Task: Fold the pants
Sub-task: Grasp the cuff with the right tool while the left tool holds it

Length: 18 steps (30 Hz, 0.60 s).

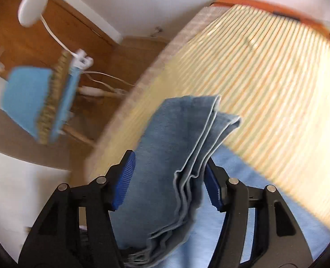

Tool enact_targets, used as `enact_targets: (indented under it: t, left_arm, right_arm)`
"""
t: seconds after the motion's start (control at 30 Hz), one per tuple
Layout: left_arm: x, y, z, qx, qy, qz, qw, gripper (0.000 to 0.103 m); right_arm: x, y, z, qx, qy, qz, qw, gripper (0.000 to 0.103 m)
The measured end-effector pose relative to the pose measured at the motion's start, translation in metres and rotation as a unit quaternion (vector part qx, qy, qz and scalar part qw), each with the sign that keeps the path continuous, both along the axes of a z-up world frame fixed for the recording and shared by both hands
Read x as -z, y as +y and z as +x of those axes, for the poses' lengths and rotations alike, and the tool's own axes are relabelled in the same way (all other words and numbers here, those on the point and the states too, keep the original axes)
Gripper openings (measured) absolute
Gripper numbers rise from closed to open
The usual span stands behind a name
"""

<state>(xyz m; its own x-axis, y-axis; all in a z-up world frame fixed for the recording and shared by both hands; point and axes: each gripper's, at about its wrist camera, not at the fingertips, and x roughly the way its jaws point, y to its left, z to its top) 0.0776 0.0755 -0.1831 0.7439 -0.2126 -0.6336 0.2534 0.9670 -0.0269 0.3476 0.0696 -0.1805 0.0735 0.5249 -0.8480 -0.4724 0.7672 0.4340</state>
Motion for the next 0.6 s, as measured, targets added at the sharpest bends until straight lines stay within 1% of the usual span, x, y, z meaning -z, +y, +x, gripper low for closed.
enact_targets:
  t: [0.03,0.07,0.1,0.13,0.17,0.2,0.23,0.27,0.33,0.43,0.5,0.6]
  left_arm:
    - [-0.002,0.000,0.000,0.000,0.000,-0.002,1.0000,0.015]
    - [-0.001,0.002,0.000,0.000,-0.001,-0.004,1.0000,0.015]
    - [-0.002,0.003,0.000,0.000,-0.002,-0.005,1.0000,0.015]
    - [-0.003,0.008,0.002,-0.002,-0.004,-0.006,1.0000,0.015]
    - [-0.002,0.007,-0.002,-0.002,-0.005,-0.006,1.0000,0.015]
    - [-0.002,0.009,-0.004,-0.004,-0.005,-0.009,0.9999,0.015]
    - [-0.004,0.012,-0.005,-0.006,-0.004,-0.017,0.9998,0.015]
    - [-0.005,0.014,-0.006,-0.006,-0.001,-0.026,0.9996,0.015]
    - [-0.011,0.024,-0.007,-0.009,0.008,-0.060,0.9981,0.015]
    - [-0.027,0.031,-0.008,-0.005,0.012,-0.105,0.9944,0.015]
    - [-0.039,0.028,-0.013,0.002,0.000,-0.113,0.9936,0.015]
    - [-0.057,0.013,-0.020,0.017,-0.015,-0.115,0.9932,0.015]
  right_arm:
    - [0.000,0.007,-0.001,-0.004,-0.010,-0.015,1.000,0.058]
    - [0.002,0.009,-0.001,-0.007,-0.014,-0.029,0.999,0.044]
    - [0.006,0.011,0.000,-0.011,-0.010,-0.037,0.999,0.035]
    - [0.009,0.012,0.001,-0.011,-0.007,-0.044,0.999,0.020]
    - [0.013,0.012,0.002,-0.009,-0.005,-0.048,0.999,0.017]
    - [0.017,0.012,0.004,-0.004,-0.003,-0.046,0.999,0.016]
    - [0.019,0.010,0.005,0.001,-0.004,-0.043,0.999,0.012]
    - [0.020,0.009,0.004,0.007,-0.006,-0.041,0.999,0.012]
    - [0.016,0.006,0.001,0.015,-0.014,-0.031,0.999,0.011]
    - [-0.007,-0.002,-0.006,0.018,-0.044,-0.018,0.999,0.010]
    - [-0.027,-0.013,-0.009,0.021,-0.061,-0.011,0.998,0.010]
    - [-0.052,-0.030,-0.015,0.028,-0.083,-0.007,0.996,0.010]
